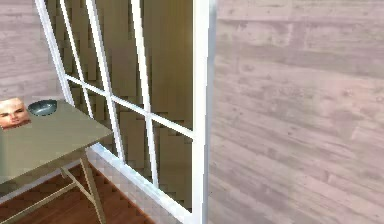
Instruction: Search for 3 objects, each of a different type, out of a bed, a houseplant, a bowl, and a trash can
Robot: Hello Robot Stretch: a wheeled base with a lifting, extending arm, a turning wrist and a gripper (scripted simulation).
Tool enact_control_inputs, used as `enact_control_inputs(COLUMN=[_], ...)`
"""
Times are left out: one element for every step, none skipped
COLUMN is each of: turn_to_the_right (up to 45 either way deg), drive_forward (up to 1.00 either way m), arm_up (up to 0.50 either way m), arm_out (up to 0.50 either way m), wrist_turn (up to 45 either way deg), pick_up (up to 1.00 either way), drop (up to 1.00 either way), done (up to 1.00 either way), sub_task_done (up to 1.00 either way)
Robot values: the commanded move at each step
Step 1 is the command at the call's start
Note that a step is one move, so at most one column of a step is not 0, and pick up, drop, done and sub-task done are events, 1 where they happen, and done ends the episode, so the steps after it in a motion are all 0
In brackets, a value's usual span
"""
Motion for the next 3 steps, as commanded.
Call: enact_control_inputs(turn_to_the_right=[0.0,-45.0,-3.0], drive_forward=[0.3,0.0,0.0], arm_up=[0.0,0.0,0.0], arm_out=[0.0,0.0,0.0], wrist_turn=[0.0,0.0,0.0], pick_up=[0.0,0.0,0.0], drop=[0.0,0.0,0.0], done=[0.0,0.0,0.0], sub_task_done=[0.0,0.0,0.0])
